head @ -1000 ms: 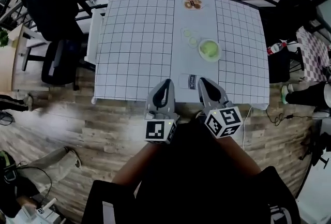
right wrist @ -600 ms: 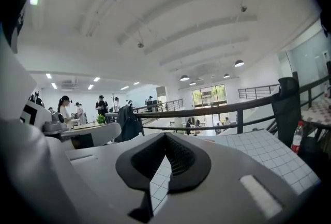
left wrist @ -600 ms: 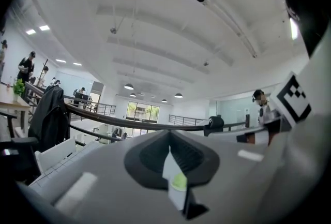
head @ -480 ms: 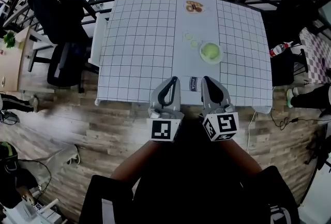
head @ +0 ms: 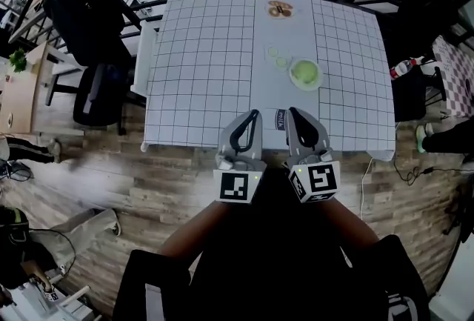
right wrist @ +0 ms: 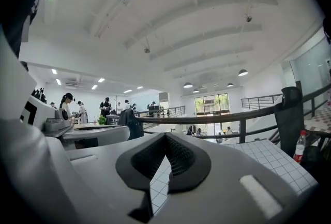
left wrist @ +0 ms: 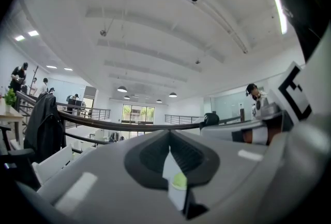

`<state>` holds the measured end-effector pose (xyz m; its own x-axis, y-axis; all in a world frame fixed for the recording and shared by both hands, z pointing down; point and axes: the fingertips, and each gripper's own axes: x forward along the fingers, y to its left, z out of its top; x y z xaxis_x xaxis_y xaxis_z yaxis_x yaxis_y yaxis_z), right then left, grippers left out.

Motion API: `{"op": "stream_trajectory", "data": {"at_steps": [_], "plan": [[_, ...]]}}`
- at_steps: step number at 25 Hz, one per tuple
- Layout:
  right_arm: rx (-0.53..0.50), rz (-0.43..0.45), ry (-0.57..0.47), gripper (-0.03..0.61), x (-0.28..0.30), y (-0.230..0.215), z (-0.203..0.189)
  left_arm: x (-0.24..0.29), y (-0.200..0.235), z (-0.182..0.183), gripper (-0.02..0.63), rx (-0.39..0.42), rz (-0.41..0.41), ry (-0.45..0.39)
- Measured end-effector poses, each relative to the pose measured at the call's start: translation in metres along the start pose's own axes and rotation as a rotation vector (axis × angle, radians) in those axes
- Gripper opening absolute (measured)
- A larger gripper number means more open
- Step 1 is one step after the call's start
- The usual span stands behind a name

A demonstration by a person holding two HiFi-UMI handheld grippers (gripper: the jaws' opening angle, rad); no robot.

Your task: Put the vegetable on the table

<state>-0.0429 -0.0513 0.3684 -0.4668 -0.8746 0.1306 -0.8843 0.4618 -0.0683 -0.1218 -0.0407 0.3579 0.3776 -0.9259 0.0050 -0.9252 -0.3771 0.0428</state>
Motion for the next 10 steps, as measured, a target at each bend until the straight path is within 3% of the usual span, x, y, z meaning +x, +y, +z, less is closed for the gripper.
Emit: {"op": "stream_trajectory", "data": {"at_steps": [10], "plan": [[-0.007,0.015,0.008,-0.006,0.011,0.006,0.000,0.002,0.014,-0.004,0.008,-0.006,0.010,0.012]]}}
